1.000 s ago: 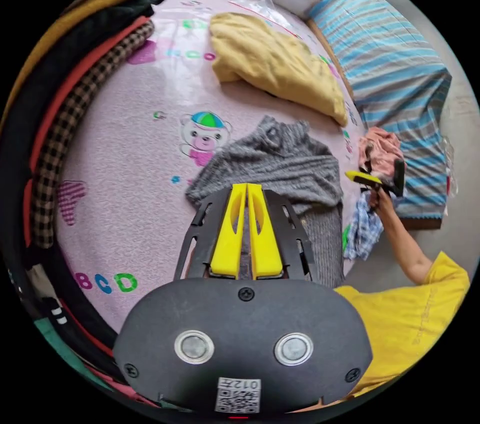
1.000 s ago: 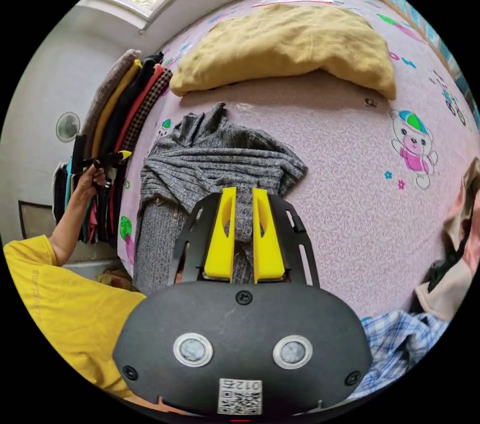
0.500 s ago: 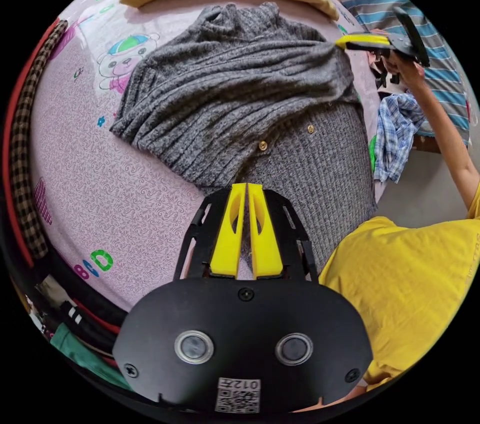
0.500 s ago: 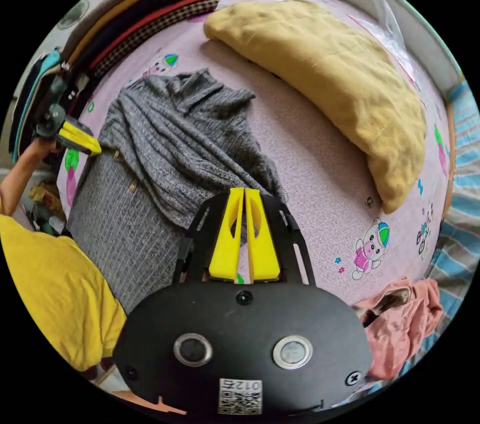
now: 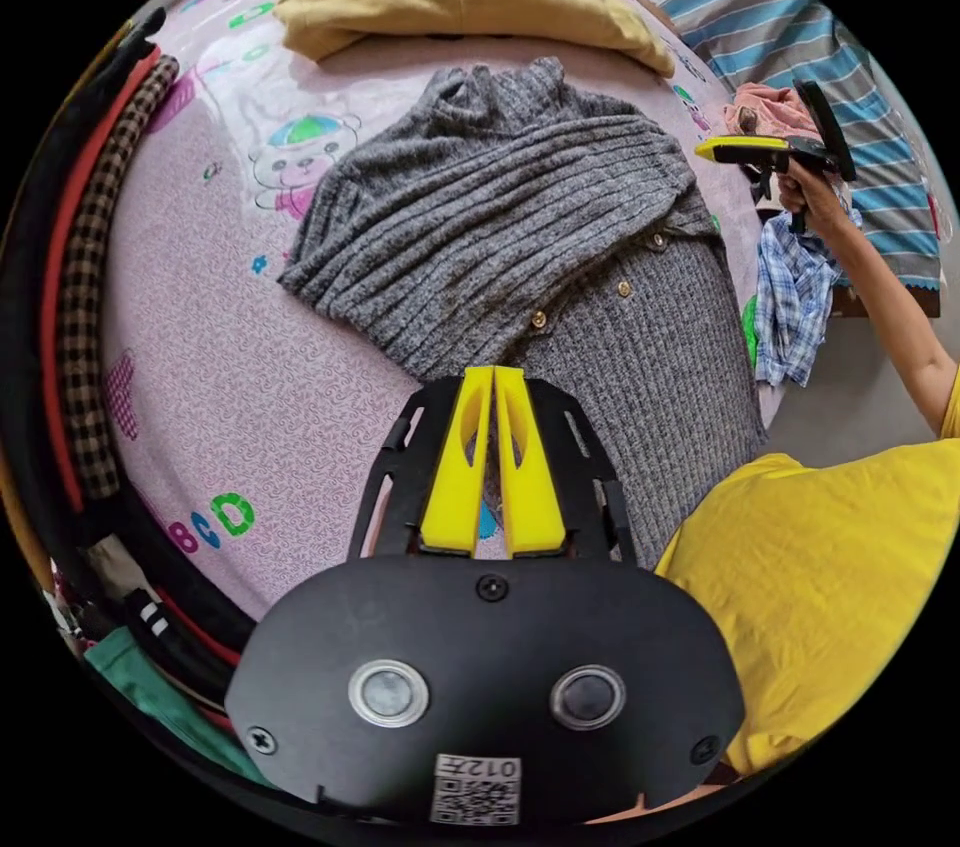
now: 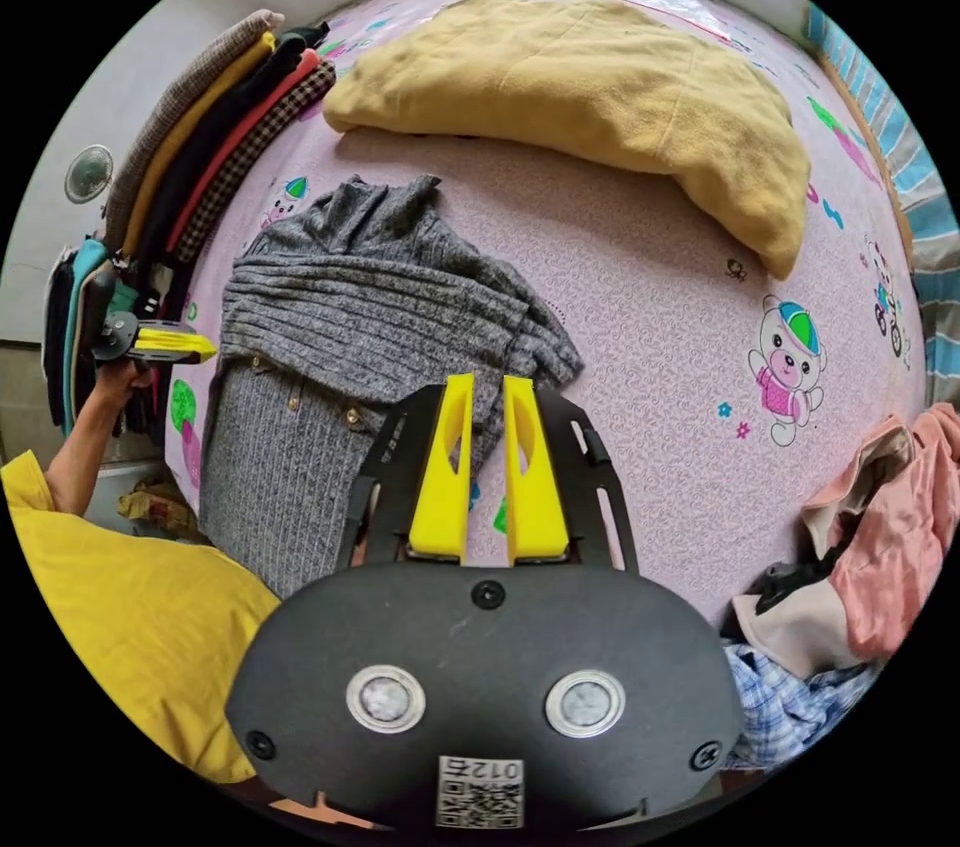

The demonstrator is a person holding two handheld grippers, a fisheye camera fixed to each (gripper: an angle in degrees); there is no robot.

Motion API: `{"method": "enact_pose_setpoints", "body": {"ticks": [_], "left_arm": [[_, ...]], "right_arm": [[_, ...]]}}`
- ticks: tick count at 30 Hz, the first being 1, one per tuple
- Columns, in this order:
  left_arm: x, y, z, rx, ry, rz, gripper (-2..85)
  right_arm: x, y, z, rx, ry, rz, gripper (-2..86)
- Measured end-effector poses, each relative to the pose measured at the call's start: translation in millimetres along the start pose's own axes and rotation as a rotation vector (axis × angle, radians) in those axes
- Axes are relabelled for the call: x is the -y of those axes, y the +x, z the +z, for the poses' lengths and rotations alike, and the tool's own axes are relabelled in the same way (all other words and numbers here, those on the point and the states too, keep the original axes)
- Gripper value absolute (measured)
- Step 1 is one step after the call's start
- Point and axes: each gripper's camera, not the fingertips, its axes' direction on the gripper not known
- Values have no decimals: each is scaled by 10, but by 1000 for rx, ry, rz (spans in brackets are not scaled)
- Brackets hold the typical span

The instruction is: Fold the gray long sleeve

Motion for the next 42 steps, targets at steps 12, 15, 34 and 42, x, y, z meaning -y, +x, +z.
{"method": "enact_pose_setpoints", "body": {"ticks": [12, 15, 34, 42], "left_arm": [[58, 135, 311, 175, -72, 50, 4], [2, 51, 368, 101, -144, 92, 4], [68, -337, 781, 230, -98, -47, 4], [-301, -456, 940, 202, 13, -109, 5]], "right_arm": [[-180, -332, 140, 12, -61, 2, 14], [-230, -272, 46, 78, -81, 63, 13], [-597, -1316, 417, -151, -99, -88, 2], [-834, -1642, 357, -242, -63, -42, 1]]}}
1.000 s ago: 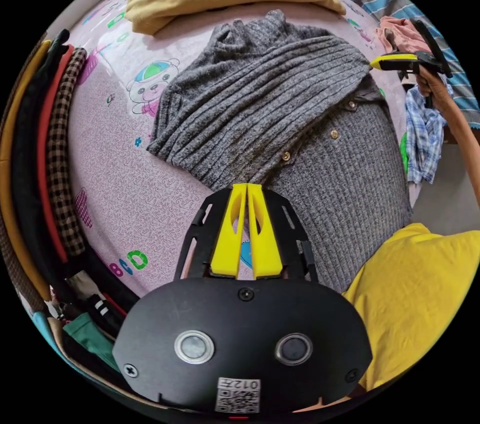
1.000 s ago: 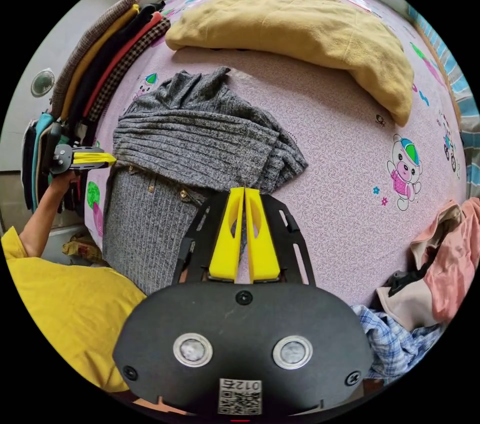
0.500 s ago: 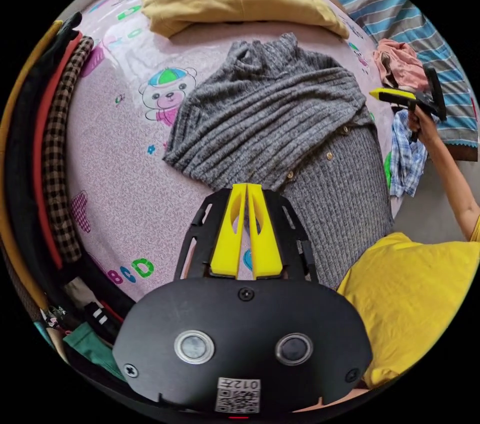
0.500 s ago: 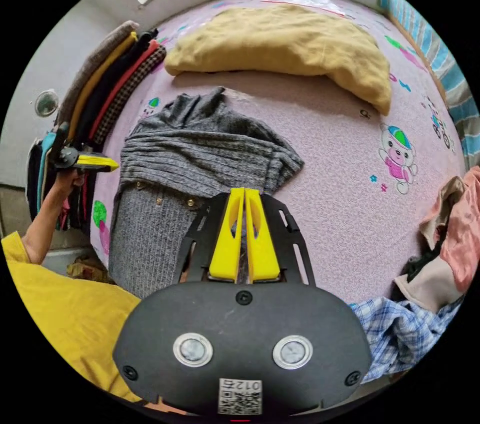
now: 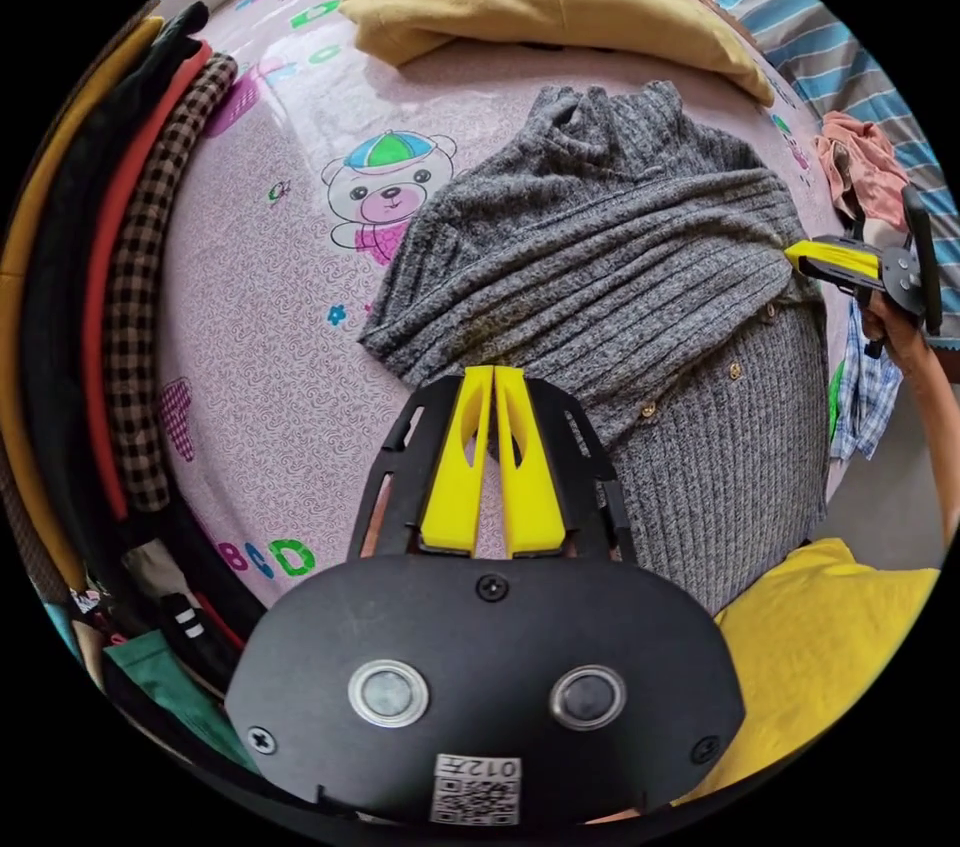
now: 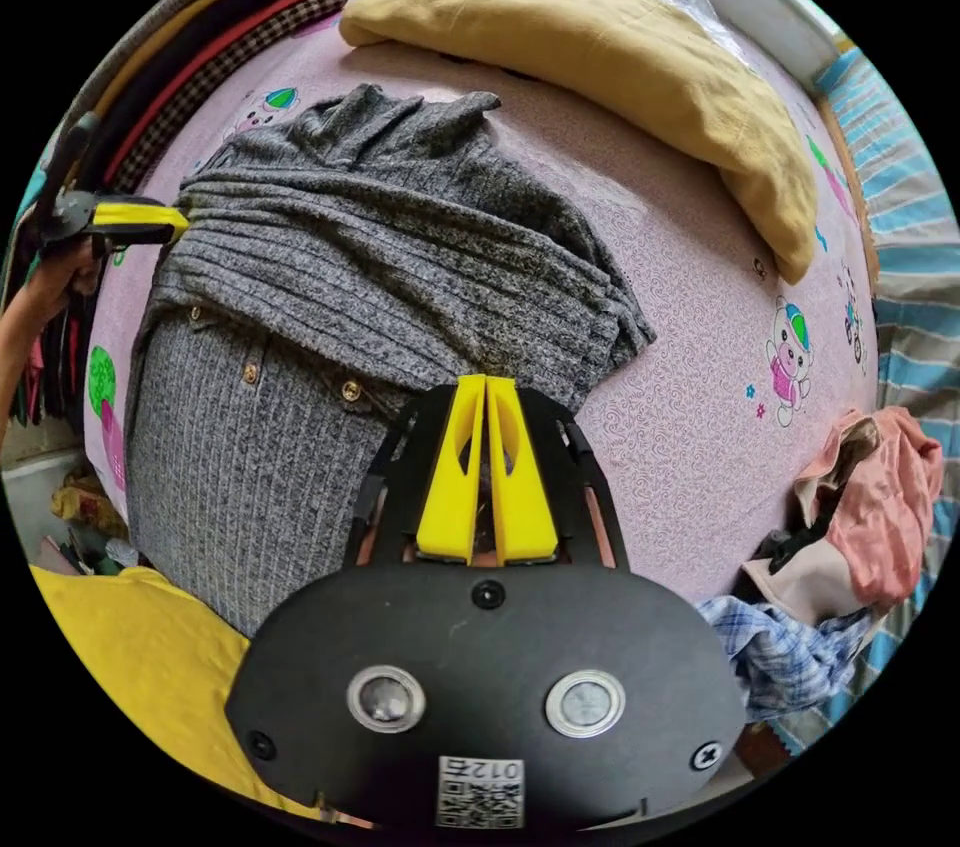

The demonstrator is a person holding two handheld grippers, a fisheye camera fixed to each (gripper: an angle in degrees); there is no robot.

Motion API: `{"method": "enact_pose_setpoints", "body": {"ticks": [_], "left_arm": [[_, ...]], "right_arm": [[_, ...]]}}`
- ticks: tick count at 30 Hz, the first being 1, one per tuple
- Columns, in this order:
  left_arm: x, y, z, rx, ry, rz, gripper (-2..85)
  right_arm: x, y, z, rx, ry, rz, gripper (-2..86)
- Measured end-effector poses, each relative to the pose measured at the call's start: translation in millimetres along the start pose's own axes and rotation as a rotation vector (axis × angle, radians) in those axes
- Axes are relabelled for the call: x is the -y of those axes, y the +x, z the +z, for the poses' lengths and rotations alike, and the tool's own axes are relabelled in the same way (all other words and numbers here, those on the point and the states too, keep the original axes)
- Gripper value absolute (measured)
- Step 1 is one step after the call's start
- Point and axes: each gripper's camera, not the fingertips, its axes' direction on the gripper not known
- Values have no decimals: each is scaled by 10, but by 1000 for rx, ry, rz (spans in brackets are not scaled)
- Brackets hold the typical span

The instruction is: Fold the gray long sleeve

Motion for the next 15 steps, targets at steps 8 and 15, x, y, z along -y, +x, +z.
{"method": "enact_pose_setpoints", "body": {"ticks": [8, 15], "left_arm": [[-910, -287, -142, -189, 65, -148, 5], [-2082, 255, 319, -200, -49, -55, 4]], "right_arm": [[-843, 94, -644, 168, 94, 73, 4], [-2138, -549, -750, 201, 23, -69, 6]]}}
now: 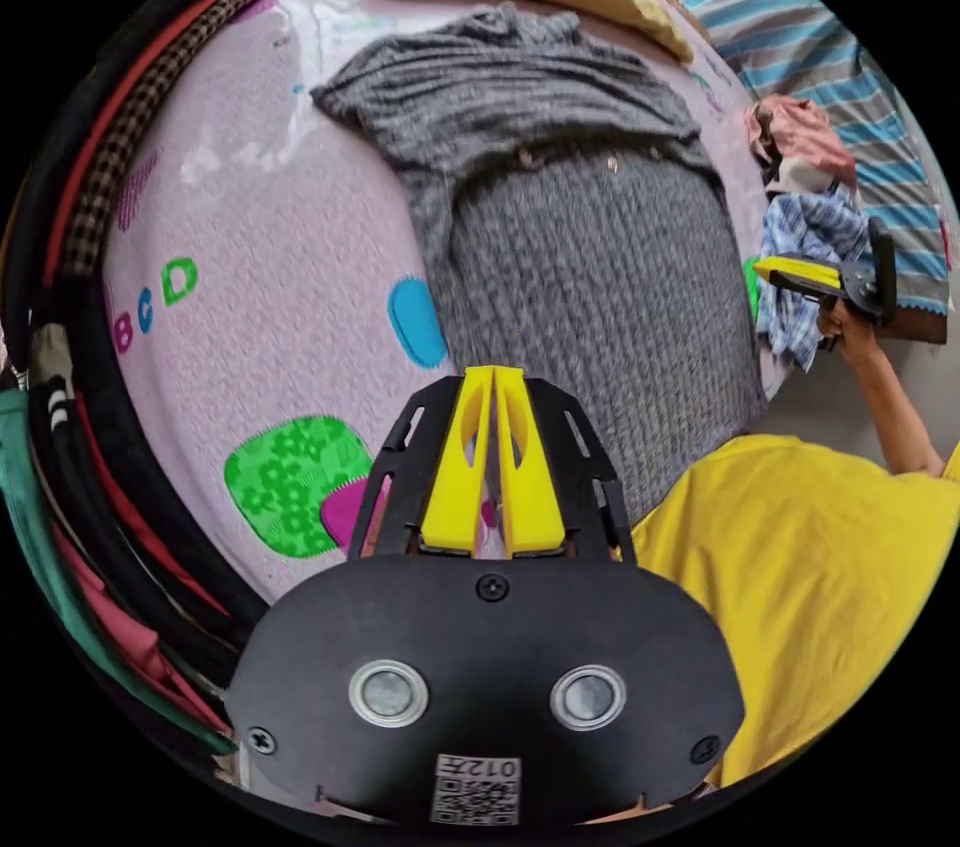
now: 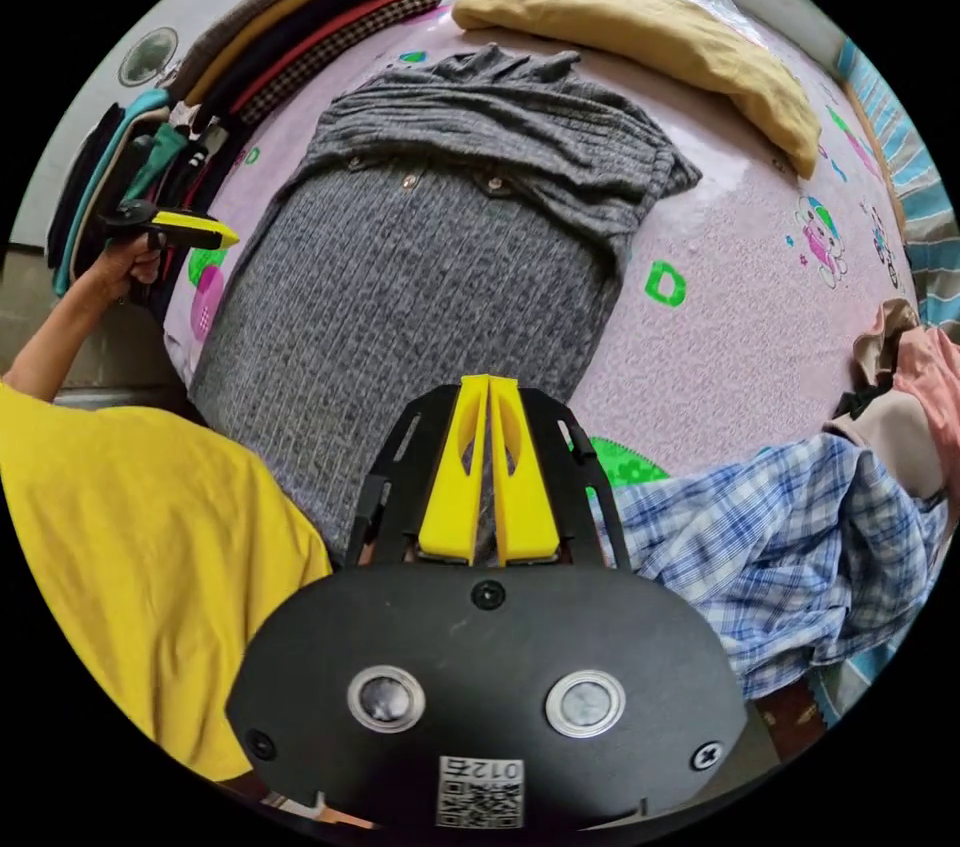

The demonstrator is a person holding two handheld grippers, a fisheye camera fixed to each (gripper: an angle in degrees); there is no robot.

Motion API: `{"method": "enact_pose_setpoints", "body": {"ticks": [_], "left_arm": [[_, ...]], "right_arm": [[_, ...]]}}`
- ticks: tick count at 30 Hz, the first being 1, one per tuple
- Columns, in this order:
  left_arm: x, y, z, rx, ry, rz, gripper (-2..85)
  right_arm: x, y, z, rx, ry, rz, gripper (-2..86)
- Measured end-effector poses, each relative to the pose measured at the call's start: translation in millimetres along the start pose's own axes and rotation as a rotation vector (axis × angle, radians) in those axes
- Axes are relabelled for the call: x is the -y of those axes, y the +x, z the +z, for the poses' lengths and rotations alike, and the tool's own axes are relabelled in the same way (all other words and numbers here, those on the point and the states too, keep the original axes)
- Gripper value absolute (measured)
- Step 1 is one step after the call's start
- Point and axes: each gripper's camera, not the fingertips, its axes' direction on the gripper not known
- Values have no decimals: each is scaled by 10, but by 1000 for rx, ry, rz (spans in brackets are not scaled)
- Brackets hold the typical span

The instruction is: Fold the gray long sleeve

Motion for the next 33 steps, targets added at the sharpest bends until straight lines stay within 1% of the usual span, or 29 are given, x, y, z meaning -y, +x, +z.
{"method": "enact_pose_setpoints", "body": {"ticks": [3, 4, 5, 7, 10, 12, 14, 17, 20, 25, 33], "left_arm": [[-315, 25, 329, 41, -69, -19, 4], [-414, -14, 420, 59, -81, -40, 4], [-507, -73, 426, 39, -24, -67, 4], [-606, -185, 463, 14, -19, -116, 5], [-828, -274, 434, 79, -8, -152, 6], [-1029, -301, 416, 84, -12, -149, 8], [-1377, -369, 422, 16, 5, -177, 13], [-1798, -456, 558, -116, -11, -233, 29], [-2096, -451, 740, -177, -37, -239, 47], [-2306, -468, 1009, -234, -73, -254, 77], [-2454, -486, 1245, -183, -128, -190, 96]], "right_arm": [[-392, -206, 146, -41, -68, -21, 4], [-500, -237, 196, -90, -93, -22, 4], [-589, -233, 230, -137, -114, -8, 3], [-701, -197, 221, -160, -117, 3, 2], [-862, -96, 60, -144, -105, 66, 4], [-1036, -26, -144, -90, -52, 120, 6], [-1382, 90, -400, 48, 13, 193, 10], [-1886, 190, -542, 134, 23, 280, 19], [-2338, 230, -583, 201, 1, 355, 33], [-2777, 214, -640, 251, -24, 404, 54], [-3029, 178, -751, 340, -68, 407, 76]]}}
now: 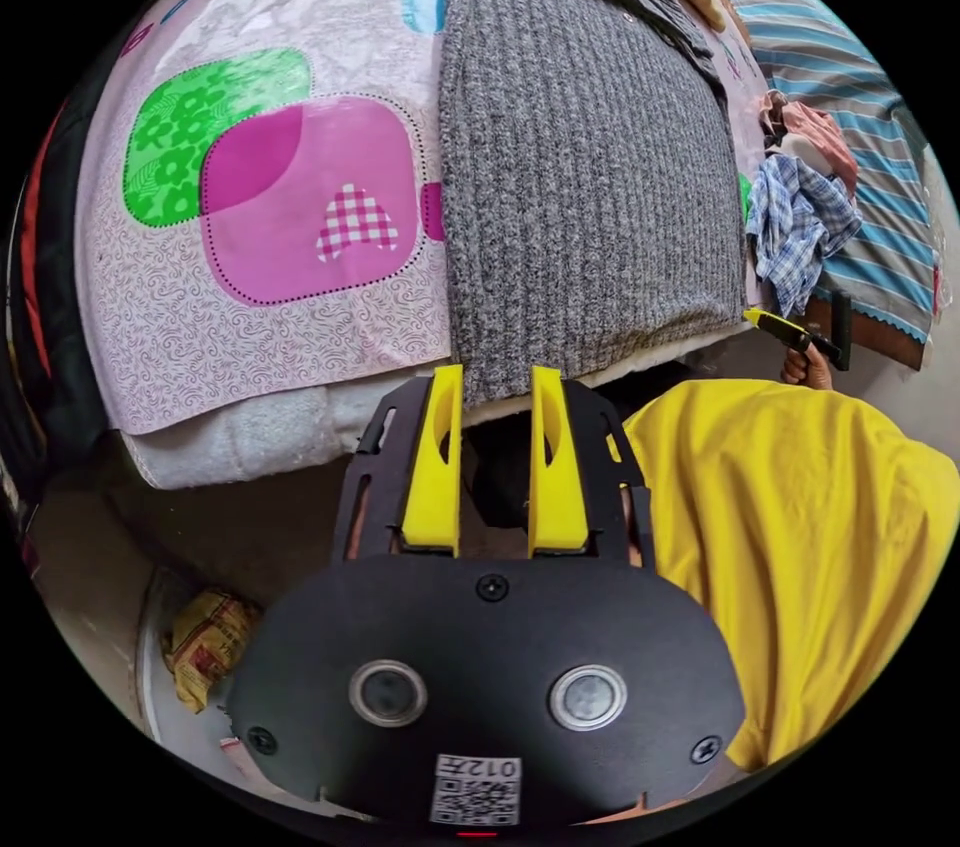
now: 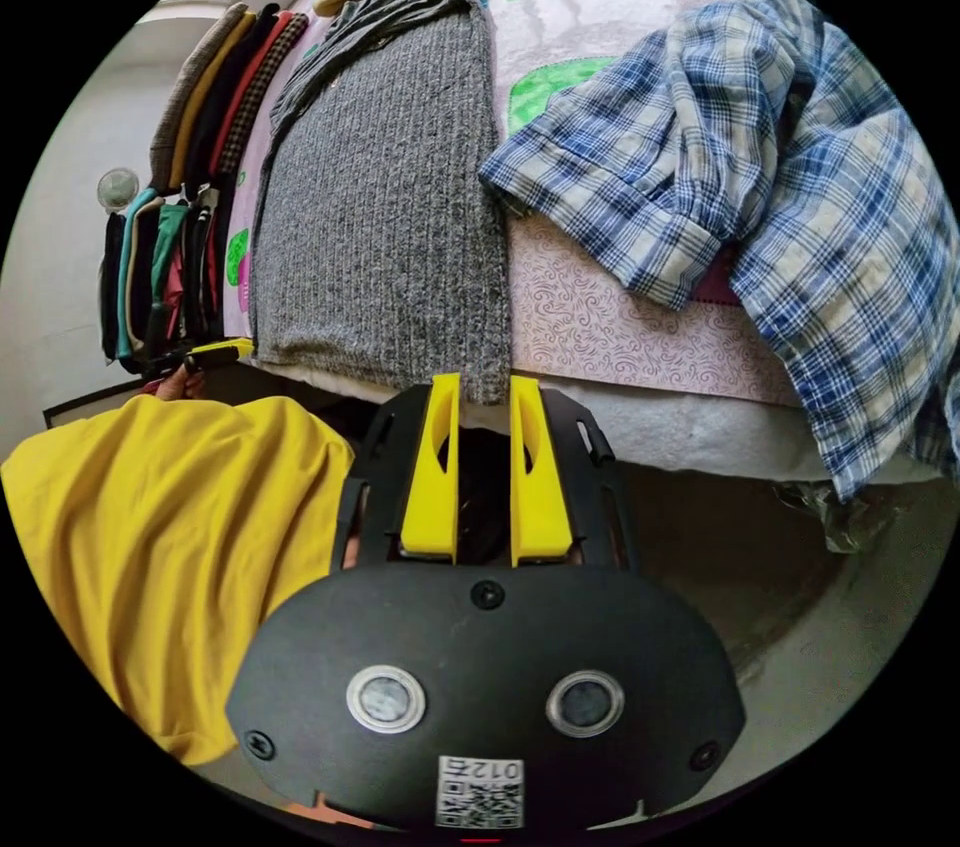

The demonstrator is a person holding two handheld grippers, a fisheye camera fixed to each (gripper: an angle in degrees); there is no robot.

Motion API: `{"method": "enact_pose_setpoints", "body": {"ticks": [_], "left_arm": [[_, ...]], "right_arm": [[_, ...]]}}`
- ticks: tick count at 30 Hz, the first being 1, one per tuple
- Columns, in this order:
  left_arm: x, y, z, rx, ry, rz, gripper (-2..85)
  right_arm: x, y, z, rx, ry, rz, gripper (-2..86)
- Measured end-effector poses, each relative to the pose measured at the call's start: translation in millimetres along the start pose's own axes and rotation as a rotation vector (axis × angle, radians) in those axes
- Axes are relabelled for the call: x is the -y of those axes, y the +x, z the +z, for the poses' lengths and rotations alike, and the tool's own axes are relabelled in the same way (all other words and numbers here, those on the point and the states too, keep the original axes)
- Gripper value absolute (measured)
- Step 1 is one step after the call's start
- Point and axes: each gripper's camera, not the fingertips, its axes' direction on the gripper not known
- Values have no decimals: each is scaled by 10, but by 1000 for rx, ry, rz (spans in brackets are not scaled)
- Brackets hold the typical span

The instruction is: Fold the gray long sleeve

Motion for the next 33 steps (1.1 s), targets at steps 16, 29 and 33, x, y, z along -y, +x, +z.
{"method": "enact_pose_setpoints", "body": {"ticks": [16, 29, 33], "left_arm": [[-448, -439, 64, 62, -24, -18, 100], [-798, -712, -9, 49, -17, -12, 29], [-945, -927, -149, -100, 2, -22, 12]], "right_arm": [[-374, 82, -575, 7, -5, 13, 82], [-688, 169, -1125, -48, -9, 24, 52], [-785, 252, -1353, -17, -21, 19, 27]]}}
